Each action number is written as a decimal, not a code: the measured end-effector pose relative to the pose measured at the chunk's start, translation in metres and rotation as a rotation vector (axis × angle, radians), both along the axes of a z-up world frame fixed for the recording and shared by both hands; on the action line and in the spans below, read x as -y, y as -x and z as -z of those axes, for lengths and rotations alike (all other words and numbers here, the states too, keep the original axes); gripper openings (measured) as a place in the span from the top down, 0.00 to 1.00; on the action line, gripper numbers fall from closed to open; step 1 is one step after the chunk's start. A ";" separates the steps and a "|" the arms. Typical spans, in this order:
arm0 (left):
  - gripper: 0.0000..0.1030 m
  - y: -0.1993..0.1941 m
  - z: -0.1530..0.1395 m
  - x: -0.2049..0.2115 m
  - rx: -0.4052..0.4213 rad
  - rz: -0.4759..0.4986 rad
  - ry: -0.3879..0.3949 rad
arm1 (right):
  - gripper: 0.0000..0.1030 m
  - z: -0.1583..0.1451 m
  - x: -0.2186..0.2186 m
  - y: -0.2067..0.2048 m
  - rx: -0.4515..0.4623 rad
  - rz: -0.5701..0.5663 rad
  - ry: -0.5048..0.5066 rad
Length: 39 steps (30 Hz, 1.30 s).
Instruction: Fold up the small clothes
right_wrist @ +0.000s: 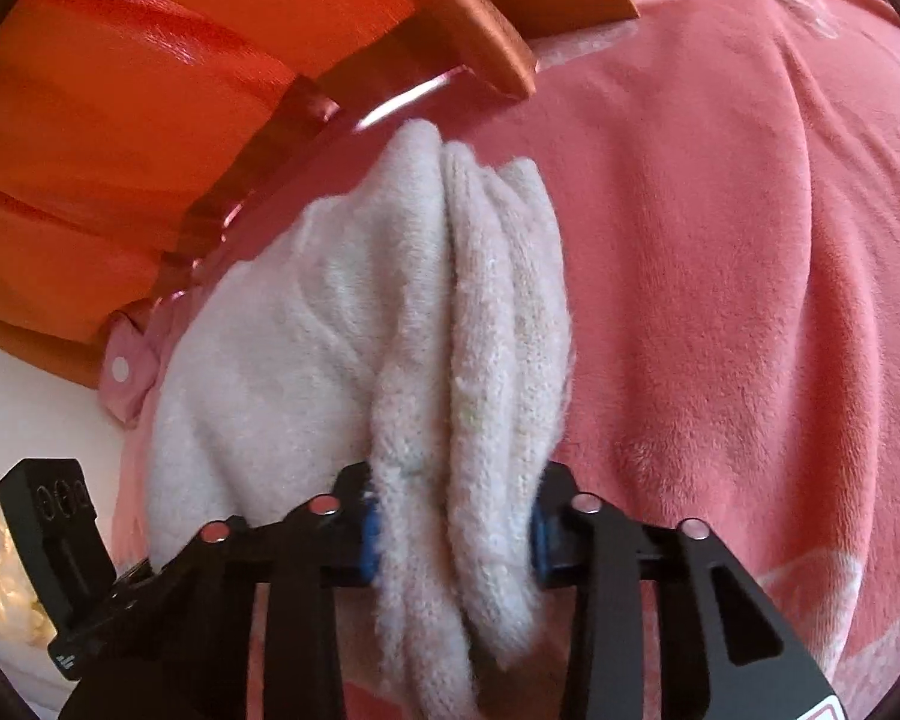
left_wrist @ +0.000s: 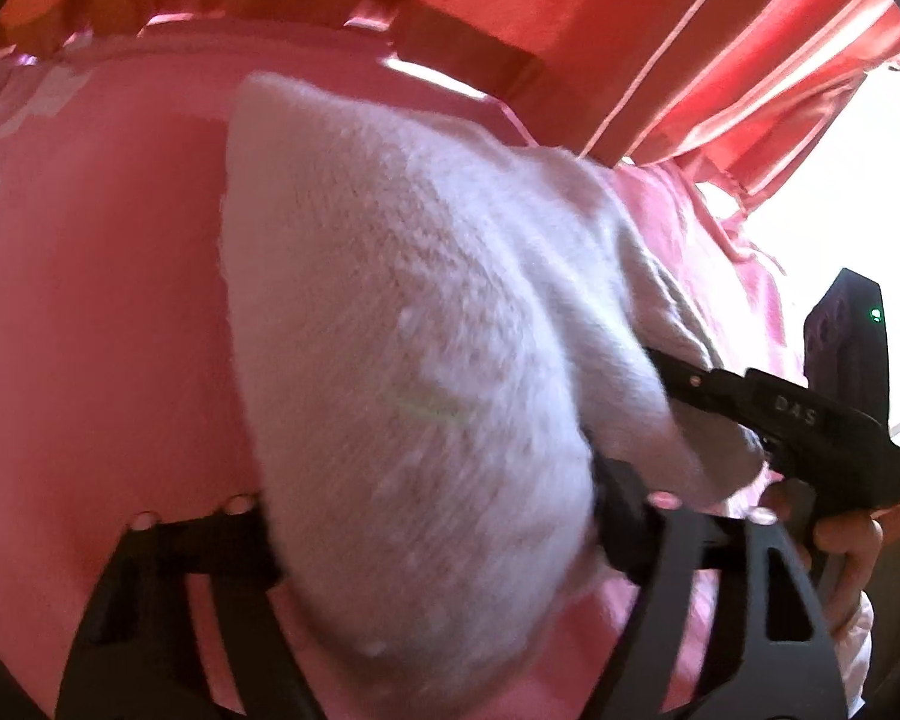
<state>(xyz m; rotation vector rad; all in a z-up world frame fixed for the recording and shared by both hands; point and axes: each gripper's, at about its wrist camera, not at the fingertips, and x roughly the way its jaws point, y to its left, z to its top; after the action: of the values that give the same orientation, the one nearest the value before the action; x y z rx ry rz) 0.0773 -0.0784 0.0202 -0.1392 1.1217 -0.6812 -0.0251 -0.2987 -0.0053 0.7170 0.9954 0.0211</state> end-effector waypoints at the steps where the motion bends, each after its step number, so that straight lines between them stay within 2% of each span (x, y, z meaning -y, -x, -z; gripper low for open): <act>1: 0.40 0.000 -0.007 -0.002 0.007 0.004 0.013 | 0.70 -0.005 -0.001 0.002 0.013 0.004 0.000; 3: 0.46 0.000 -0.024 -0.009 0.027 0.012 0.046 | 0.71 -0.026 -0.004 0.008 0.075 0.021 -0.020; 7: 0.48 0.001 -0.075 -0.034 0.114 0.014 0.131 | 0.73 -0.078 -0.021 0.015 0.218 0.008 0.002; 11: 0.48 0.006 -0.150 -0.077 0.263 -0.019 0.217 | 0.74 -0.148 -0.054 0.013 0.364 -0.052 0.045; 14: 0.48 0.014 -0.196 -0.101 0.376 -0.037 0.252 | 0.74 -0.202 -0.081 0.011 0.498 -0.093 0.085; 16: 0.48 0.019 -0.221 -0.118 0.462 -0.053 0.269 | 0.73 -0.222 -0.093 0.006 0.566 -0.112 0.079; 18: 0.45 0.018 -0.230 -0.128 0.517 -0.076 0.266 | 0.73 -0.224 -0.102 -0.006 0.586 -0.125 0.073; 19: 0.41 0.014 -0.227 -0.133 0.526 -0.093 0.258 | 0.70 -0.219 -0.104 -0.013 0.581 -0.126 0.065; 20: 0.35 0.010 -0.220 -0.137 0.524 -0.107 0.248 | 0.62 -0.202 -0.106 -0.028 0.553 -0.133 0.048; 21: 0.26 0.000 -0.203 -0.141 0.500 -0.133 0.224 | 0.59 -0.181 -0.107 -0.041 0.507 -0.136 0.037; 22: 0.21 -0.014 -0.176 -0.144 0.446 -0.171 0.198 | 0.51 -0.155 -0.107 -0.053 0.444 -0.132 0.034; 23: 0.14 -0.026 -0.151 -0.149 0.389 -0.196 0.172 | 0.49 -0.118 -0.106 -0.065 0.347 -0.106 0.041; 25: 0.16 -0.047 -0.085 -0.156 0.225 -0.308 0.054 | 0.47 -0.059 -0.102 -0.072 0.196 -0.035 0.090; 26: 0.16 -0.051 -0.067 -0.160 0.183 -0.338 0.047 | 0.46 -0.029 -0.100 -0.072 0.120 -0.004 0.118; 27: 0.16 -0.052 -0.045 -0.169 0.131 -0.367 0.086 | 0.46 -0.016 -0.099 -0.077 0.033 0.013 0.131; 28: 0.16 -0.054 -0.032 -0.176 0.084 -0.399 0.120 | 0.46 -0.010 -0.098 -0.084 -0.018 0.006 0.104; 29: 0.16 -0.057 -0.025 -0.181 0.035 -0.437 0.142 | 0.46 -0.012 -0.099 -0.090 0.055 -0.061 0.021; 30: 0.12 -0.062 -0.022 -0.187 -0.003 -0.463 0.192 | 0.44 -0.016 -0.101 -0.092 0.089 -0.083 0.014; 32: 0.08 -0.069 -0.025 -0.191 0.003 -0.471 0.225 | 0.32 -0.021 -0.103 -0.100 0.113 -0.062 0.081; 33: 0.06 -0.074 -0.025 -0.192 0.019 -0.480 0.222 | 0.31 -0.020 -0.104 -0.106 0.117 -0.066 0.081; 35: 0.05 -0.083 -0.021 -0.194 0.016 -0.494 0.212 | 0.30 -0.009 -0.106 -0.122 0.102 -0.093 0.020; 39: 0.06 -0.101 0.007 -0.184 -0.076 -0.463 0.185 | 0.30 0.019 -0.124 -0.136 0.015 -0.145 -0.077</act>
<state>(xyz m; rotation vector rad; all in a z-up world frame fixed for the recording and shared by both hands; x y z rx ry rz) 0.1785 0.1059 0.0131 -0.5682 1.0471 -0.3646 0.1114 -0.1743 -0.0246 0.7128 1.0345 0.1916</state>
